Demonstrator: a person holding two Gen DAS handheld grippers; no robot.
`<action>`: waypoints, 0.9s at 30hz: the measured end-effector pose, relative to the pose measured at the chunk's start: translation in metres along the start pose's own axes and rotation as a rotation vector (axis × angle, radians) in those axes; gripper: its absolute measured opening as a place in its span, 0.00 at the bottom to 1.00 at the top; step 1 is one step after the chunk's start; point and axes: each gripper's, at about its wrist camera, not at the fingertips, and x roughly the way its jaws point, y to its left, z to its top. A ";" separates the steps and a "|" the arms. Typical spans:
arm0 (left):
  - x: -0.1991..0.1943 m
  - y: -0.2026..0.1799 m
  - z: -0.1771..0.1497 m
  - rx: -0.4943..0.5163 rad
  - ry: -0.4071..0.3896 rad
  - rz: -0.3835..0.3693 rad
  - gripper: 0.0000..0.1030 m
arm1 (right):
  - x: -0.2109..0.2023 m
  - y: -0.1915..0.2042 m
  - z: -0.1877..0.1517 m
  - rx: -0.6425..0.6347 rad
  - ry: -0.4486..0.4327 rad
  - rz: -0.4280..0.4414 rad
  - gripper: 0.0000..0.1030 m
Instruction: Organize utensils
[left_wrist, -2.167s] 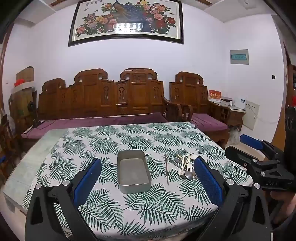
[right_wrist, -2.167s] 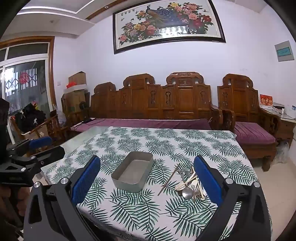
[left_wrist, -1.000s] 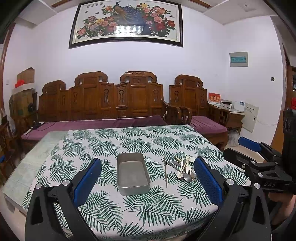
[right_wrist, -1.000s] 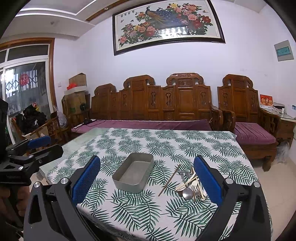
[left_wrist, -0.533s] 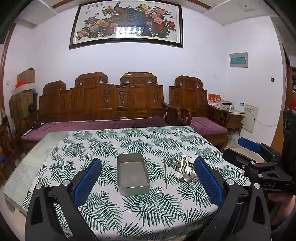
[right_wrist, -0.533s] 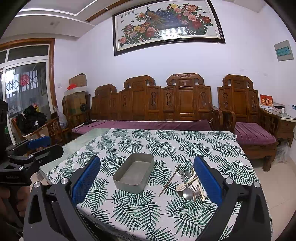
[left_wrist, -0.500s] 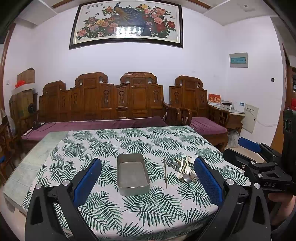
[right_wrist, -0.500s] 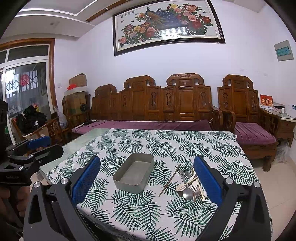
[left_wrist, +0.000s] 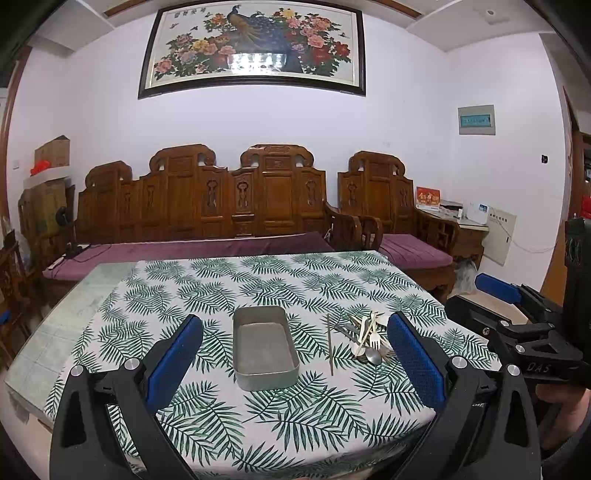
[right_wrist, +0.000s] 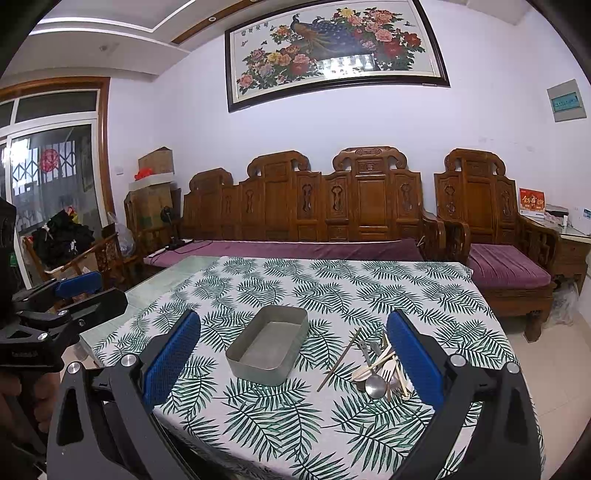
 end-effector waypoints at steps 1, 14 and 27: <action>-0.001 0.000 0.000 -0.001 0.000 -0.001 0.94 | -0.001 0.000 0.001 0.000 0.000 0.000 0.98; 0.000 0.001 -0.005 -0.003 0.005 -0.004 0.94 | -0.003 0.001 0.002 0.001 0.001 -0.001 0.98; 0.040 0.003 -0.027 -0.026 0.129 -0.045 0.94 | 0.007 -0.018 -0.007 0.041 0.063 -0.025 0.98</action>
